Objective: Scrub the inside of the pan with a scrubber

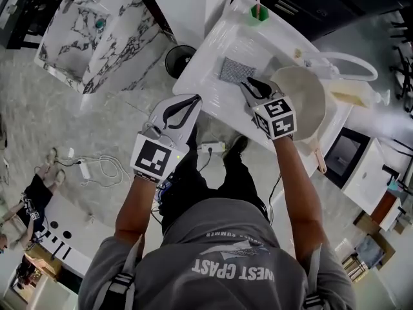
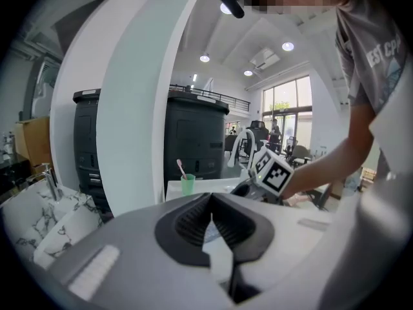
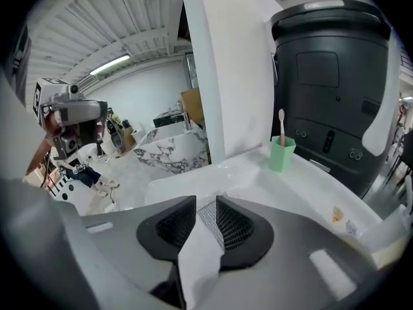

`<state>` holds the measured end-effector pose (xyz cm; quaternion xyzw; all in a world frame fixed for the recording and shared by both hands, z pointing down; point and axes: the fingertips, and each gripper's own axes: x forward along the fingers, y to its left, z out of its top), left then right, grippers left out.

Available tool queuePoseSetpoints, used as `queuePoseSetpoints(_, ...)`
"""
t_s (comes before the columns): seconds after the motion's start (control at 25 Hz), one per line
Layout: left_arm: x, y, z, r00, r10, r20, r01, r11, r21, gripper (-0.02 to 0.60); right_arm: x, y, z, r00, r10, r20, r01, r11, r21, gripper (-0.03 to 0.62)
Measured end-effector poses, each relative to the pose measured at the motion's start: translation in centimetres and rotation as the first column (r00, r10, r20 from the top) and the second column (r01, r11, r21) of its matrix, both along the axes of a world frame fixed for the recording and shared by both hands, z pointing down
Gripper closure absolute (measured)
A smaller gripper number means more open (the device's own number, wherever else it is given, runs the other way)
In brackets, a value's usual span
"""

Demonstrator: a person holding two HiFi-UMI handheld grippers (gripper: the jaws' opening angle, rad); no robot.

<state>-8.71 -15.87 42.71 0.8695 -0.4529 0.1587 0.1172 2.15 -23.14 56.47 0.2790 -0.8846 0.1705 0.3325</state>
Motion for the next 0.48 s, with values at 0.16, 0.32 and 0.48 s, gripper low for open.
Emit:
queuePoseSetpoints(0.16,-1.0,0.3,1.2,1.0,-0.021,-0.011,0.02,1.0,-0.022,0.579,-0.8,-0.5,4.2,0.998,-0.023,-0.062,0.02,0.998,-0.056,0.457)
queuePoseSetpoints(0.32,-1.9,0.5,1.8,0.998,-0.051,-0.028,0.049,0.998,-0.05,0.578,-1.4,-0.5,7.2,0.991,-0.057,-0.125,0.044,0.994,-0.103,0.424)
queuePoseSetpoints(0.48,-2.8,0.9,2.4,0.997,-0.068,-0.03,0.066,0.996,-0.064,0.579,-1.8,-0.6,9.7,0.981,-0.081,-0.175,0.057,0.989,-0.138,0.419)
